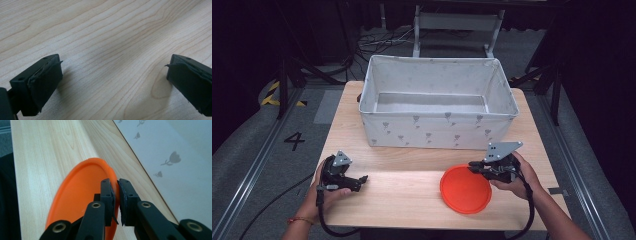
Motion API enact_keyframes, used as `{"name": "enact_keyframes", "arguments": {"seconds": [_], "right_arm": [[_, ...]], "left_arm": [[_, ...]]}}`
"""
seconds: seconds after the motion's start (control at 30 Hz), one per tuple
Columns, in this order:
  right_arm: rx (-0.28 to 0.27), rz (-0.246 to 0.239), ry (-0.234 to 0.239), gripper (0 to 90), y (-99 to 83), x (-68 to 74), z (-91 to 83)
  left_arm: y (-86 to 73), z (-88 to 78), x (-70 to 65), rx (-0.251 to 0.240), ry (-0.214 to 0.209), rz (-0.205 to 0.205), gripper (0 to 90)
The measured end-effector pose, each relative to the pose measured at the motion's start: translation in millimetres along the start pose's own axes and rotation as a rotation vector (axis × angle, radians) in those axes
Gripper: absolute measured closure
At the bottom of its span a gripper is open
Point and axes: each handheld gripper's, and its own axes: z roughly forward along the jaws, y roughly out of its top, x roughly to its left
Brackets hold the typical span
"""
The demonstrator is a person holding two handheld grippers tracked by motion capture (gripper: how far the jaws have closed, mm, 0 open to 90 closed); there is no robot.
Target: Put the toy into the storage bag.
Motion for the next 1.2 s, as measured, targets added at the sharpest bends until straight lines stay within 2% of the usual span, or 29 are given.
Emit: {"name": "enact_keyframes", "arguments": {"seconds": [0.2,0.43,0.63,0.77,0.9,1.03,1.2], "right_arm": [[0.017,-0.054,-0.038,83.1,15.9,0.9,-16.9],[0.024,-0.072,-0.059,83.1,24.2,-2.3,-37.8],[0.003,-0.104,-0.074,83.1,31.4,-9.1,-69.6],[-0.023,-0.149,-0.073,83.1,36.0,-12.7,-91.2],[-0.044,-0.159,-0.089,83.1,42.5,-16.0,-108.4],[-0.061,-0.165,-0.101,83.1,50.5,-19.3,-120.6],[-0.05,-0.177,-0.103,83.1,60.6,-25.0,-127.6]], "left_arm": [[0.0,0.0,0.0,0.0,0.0,0.0,0.5],[-0.4,-0.3,-0.2,-0.001,0.002,0.0,0.6],[-0.5,-0.4,-0.3,-0.002,0.002,-0.001,0.6],[-0.8,-0.6,-0.6,-0.001,0.003,-0.005,0.6],[-0.9,-0.7,-0.7,-0.003,0.005,-0.005,0.6],[-1.0,-0.8,-0.7,-0.004,0.007,-0.004,0.6],[-1.0,-0.8,-0.7,-0.003,0.007,-0.004,0.6]]}}
